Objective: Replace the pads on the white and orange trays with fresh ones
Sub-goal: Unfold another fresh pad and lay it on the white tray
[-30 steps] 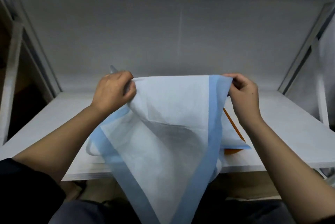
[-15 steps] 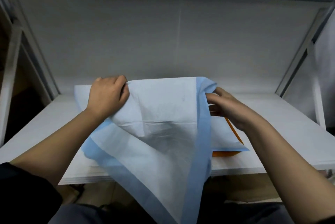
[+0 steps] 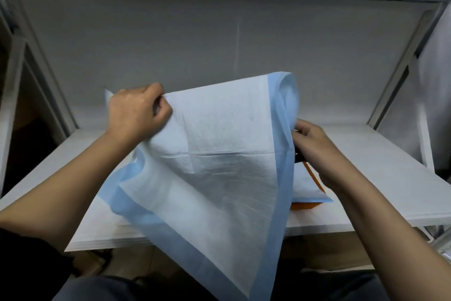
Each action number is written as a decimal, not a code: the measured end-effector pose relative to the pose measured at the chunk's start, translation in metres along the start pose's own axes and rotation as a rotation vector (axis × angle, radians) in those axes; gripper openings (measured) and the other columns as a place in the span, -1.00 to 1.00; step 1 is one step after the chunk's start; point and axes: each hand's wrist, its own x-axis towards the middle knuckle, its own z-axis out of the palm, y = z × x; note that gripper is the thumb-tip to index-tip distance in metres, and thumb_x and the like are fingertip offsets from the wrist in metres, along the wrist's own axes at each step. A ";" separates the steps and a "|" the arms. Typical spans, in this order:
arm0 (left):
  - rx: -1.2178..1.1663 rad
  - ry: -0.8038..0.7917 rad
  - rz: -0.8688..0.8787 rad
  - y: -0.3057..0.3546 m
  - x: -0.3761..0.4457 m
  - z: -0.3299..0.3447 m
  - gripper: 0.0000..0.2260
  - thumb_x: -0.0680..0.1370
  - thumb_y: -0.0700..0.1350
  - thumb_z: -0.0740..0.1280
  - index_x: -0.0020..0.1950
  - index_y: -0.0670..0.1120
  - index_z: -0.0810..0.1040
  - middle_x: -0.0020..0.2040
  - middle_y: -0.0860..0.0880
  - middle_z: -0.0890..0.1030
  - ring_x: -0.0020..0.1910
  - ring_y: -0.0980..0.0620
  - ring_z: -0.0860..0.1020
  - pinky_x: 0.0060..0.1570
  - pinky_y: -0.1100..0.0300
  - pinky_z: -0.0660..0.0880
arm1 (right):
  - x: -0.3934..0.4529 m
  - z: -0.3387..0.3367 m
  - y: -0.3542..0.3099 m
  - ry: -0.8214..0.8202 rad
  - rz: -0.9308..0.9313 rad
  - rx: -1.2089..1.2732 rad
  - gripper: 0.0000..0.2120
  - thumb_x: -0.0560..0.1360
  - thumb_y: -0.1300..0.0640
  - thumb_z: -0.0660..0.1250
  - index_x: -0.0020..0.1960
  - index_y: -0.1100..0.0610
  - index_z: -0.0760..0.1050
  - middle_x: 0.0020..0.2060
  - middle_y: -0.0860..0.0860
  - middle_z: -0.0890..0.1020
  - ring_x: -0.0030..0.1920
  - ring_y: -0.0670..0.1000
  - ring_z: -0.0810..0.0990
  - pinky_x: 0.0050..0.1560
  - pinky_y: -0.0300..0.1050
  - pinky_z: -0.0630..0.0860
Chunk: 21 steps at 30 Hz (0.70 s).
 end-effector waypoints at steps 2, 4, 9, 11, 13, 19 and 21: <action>0.000 -0.006 -0.009 0.000 0.002 -0.004 -0.85 0.43 -0.11 0.21 -0.29 -0.14 0.45 -0.39 -0.14 0.55 -0.48 -0.22 0.48 -0.43 0.22 0.20 | 0.004 -0.006 0.005 0.089 -0.047 -0.045 -0.92 0.50 0.24 0.24 -0.05 0.18 0.49 -0.36 0.04 0.59 -0.33 -0.01 0.54 -0.24 -0.03 0.54; -0.017 -0.039 -0.004 0.000 0.002 -0.006 -0.84 0.44 -0.08 0.18 -0.27 -0.13 0.44 -0.36 -0.13 0.56 -0.45 -0.21 0.48 -0.43 0.22 0.17 | 0.010 -0.011 0.015 0.178 -0.062 -0.073 -0.95 0.49 0.26 0.23 -0.06 0.18 0.44 -0.42 -0.03 0.50 -0.35 -0.01 0.49 -0.24 -0.01 0.50; -0.059 -0.168 0.019 0.004 -0.004 0.000 -0.84 0.44 -0.05 0.14 -0.26 -0.10 0.41 -0.34 -0.11 0.56 -0.40 -0.20 0.50 -0.42 0.23 0.13 | 0.017 -0.007 0.036 0.138 0.059 0.123 -0.79 0.56 0.23 0.14 0.16 0.11 0.43 -0.21 -0.04 0.65 -0.32 -0.13 0.60 -0.21 -0.21 0.51; -0.059 -0.222 0.027 0.005 -0.007 0.007 -0.84 0.47 -0.05 0.15 -0.25 -0.10 0.40 -0.34 -0.09 0.56 -0.43 -0.17 0.46 -0.43 0.24 0.14 | 0.015 -0.006 0.043 -0.007 0.129 0.173 -0.71 0.55 0.03 0.21 0.26 -0.01 0.42 0.02 -0.02 0.63 -0.17 -0.13 0.64 -0.09 -0.19 0.50; -0.045 -0.249 0.028 0.006 -0.009 0.014 -0.84 0.48 -0.07 0.16 -0.24 -0.11 0.41 -0.36 -0.08 0.55 -0.46 -0.13 0.39 -0.45 0.25 0.14 | 0.011 -0.001 0.049 -0.101 0.144 0.070 -0.53 0.44 -0.11 0.30 0.33 -0.13 0.33 0.13 -0.07 0.59 -0.01 -0.13 0.63 -0.04 -0.20 0.51; 0.001 -0.359 -0.009 0.004 -0.012 0.023 -0.86 0.51 -0.12 0.20 -0.22 -0.13 0.41 -0.38 -0.09 0.52 -0.47 -0.13 0.40 -0.44 0.25 0.18 | 0.004 0.008 0.046 -0.068 0.196 0.152 -0.49 0.51 -0.14 0.29 0.40 -0.07 0.25 0.02 -0.02 0.64 0.00 -0.03 0.63 0.07 -0.10 0.52; 0.008 -0.368 -0.023 0.002 -0.013 0.025 -0.86 0.51 -0.12 0.20 -0.22 -0.13 0.41 -0.36 -0.10 0.53 -0.45 -0.16 0.41 -0.42 0.23 0.22 | 0.002 0.008 0.041 -0.063 0.154 0.110 -0.38 0.47 -0.12 0.35 0.44 -0.07 0.18 -0.08 -0.06 0.62 0.00 -0.04 0.62 0.18 -0.04 0.50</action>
